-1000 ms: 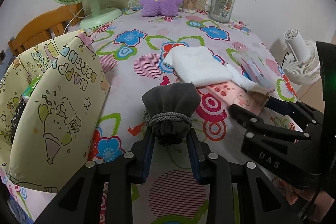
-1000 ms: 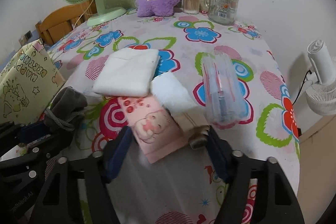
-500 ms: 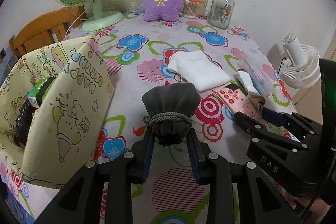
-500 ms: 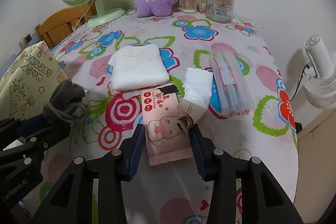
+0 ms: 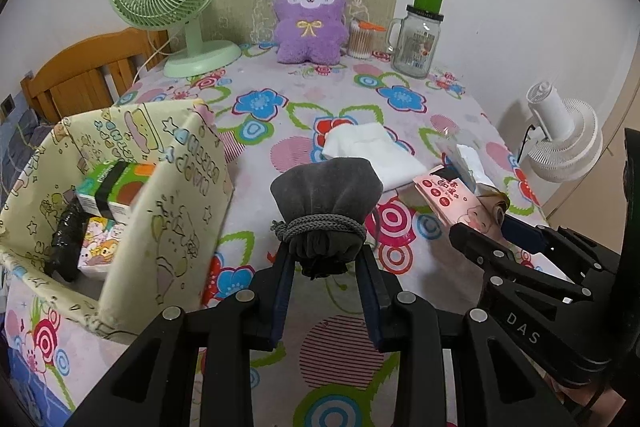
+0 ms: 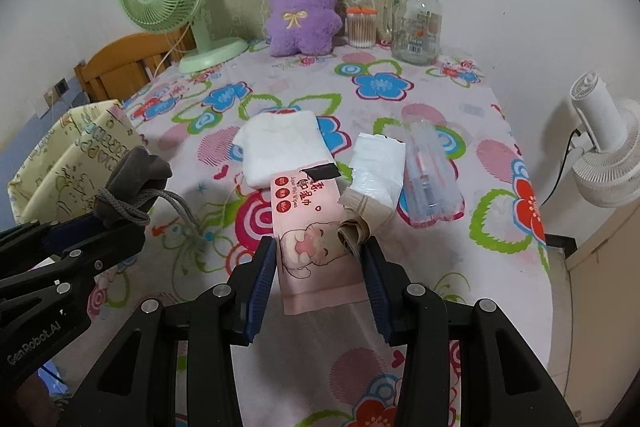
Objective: Organize soft objects
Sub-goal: 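Carry the grey pouch with the left gripper toward the basket while the right carries the pink pack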
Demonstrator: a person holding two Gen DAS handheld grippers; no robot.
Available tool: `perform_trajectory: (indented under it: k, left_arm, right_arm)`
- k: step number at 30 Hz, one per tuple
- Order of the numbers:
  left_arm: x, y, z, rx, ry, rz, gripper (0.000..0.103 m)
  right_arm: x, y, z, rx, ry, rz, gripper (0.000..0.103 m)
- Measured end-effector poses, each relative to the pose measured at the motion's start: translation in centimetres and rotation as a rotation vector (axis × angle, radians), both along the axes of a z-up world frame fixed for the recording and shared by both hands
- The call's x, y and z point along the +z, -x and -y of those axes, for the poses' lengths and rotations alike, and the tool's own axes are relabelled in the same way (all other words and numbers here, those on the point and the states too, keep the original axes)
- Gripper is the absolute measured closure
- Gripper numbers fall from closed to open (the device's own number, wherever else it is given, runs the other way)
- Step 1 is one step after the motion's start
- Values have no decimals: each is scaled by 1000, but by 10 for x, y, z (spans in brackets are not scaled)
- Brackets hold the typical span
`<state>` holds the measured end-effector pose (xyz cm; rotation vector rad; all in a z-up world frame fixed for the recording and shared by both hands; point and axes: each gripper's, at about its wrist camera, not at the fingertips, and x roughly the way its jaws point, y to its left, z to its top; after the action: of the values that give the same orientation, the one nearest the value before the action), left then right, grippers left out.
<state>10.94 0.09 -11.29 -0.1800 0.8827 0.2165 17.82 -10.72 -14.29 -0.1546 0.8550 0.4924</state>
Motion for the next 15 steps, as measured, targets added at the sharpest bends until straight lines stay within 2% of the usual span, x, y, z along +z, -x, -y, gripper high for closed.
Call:
perform_trajectory:
  k: [15]
  left_arm:
    - [27,23,-9,4,10,70,72]
  right_arm:
    - [35,27,-9,8,-2,80,57]
